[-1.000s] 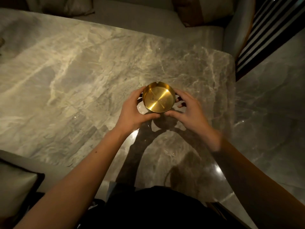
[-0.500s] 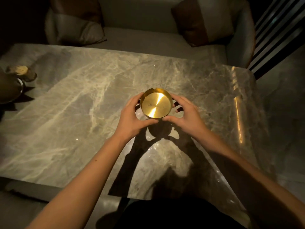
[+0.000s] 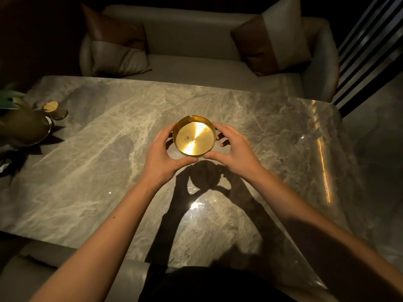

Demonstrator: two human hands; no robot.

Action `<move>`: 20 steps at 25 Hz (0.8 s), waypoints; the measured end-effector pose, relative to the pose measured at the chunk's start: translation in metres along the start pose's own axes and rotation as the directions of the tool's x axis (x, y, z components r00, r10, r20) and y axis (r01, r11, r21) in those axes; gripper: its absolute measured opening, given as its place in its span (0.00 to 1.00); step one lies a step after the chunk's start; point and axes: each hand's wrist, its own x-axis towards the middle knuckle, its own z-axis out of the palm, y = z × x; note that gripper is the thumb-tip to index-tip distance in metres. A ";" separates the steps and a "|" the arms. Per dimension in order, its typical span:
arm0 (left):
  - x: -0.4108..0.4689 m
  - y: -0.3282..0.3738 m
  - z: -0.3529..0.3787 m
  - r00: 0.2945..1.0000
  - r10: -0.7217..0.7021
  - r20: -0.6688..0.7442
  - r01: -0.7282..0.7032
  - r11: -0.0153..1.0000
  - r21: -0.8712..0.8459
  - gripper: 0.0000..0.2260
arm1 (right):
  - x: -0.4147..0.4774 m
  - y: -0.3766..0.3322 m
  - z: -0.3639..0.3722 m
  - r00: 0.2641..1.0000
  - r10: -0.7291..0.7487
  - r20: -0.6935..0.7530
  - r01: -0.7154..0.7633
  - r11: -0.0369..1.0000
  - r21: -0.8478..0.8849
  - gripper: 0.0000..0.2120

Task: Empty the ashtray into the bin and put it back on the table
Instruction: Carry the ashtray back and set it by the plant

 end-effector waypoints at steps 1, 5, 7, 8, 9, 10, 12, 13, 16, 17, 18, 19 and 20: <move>0.001 -0.001 -0.005 1.000 -0.003 -0.005 0.003 1.000 0.001 0.41 | 0.003 -0.003 0.004 1.000 -0.002 0.001 0.002 1.000 0.002 0.37; 0.009 -0.015 -0.032 1.000 -0.010 -0.008 0.010 1.000 -0.002 0.41 | 0.019 -0.018 0.027 1.000 0.004 -0.006 -0.004 1.000 -0.007 0.37; 0.017 -0.027 -0.051 1.000 -0.001 -0.008 0.001 1.000 0.003 0.41 | 0.032 -0.027 0.045 1.000 0.011 -0.015 -0.011 1.000 -0.023 0.37; 0.021 -0.034 -0.062 1.000 0.007 -0.005 -0.007 1.000 0.012 0.42 | 0.038 -0.033 0.055 1.000 0.008 -0.020 -0.009 0.999 -0.034 0.37; 0.026 -0.040 -0.073 1.000 0.015 0.003 -0.015 1.000 0.015 0.42 | 0.044 -0.040 0.065 1.000 0.005 -0.030 -0.006 0.999 -0.045 0.37; 0.031 -0.046 -0.086 1.000 0.023 0.016 -0.023 1.000 0.012 0.42 | 0.051 -0.047 0.075 0.999 0.001 -0.045 -0.003 0.998 -0.055 0.37; 0.044 -0.060 -0.116 0.998 0.047 0.041 -0.048 0.999 0.013 0.42 | 0.064 -0.064 0.100 0.997 0.006 -0.080 -0.011 0.998 -0.067 0.37; 0.049 -0.066 -0.130 0.997 0.062 0.044 -0.062 0.998 0.013 0.42 | 0.071 -0.073 0.111 0.995 0.009 -0.097 -0.016 0.997 -0.072 0.37; 0.060 -0.086 -0.171 0.995 0.082 0.055 -0.081 0.997 -0.012 0.42 | 0.090 -0.101 0.144 0.992 0.000 -0.125 -0.013 0.995 -0.100 0.37; 0.061 -0.091 -0.183 0.995 0.082 0.059 -0.081 0.996 -0.023 0.42 | 0.095 -0.110 0.154 0.992 0.001 -0.126 -0.014 0.994 -0.107 0.37; 0.062 -0.096 -0.194 0.995 0.082 0.061 -0.080 0.996 -0.035 0.42 | 0.099 -0.117 0.161 0.992 0.003 -0.124 -0.017 0.993 -0.116 0.37; 0.061 -0.100 -0.204 0.994 0.085 0.064 -0.082 0.996 -0.046 0.42 | 0.102 -0.123 0.169 0.993 0.003 -0.119 -0.018 0.992 -0.123 0.37; 0.060 -0.103 -0.211 0.994 0.092 0.065 -0.089 0.995 -0.053 0.42 | 0.103 -0.128 0.174 0.993 0.001 -0.114 -0.016 0.991 -0.129 0.37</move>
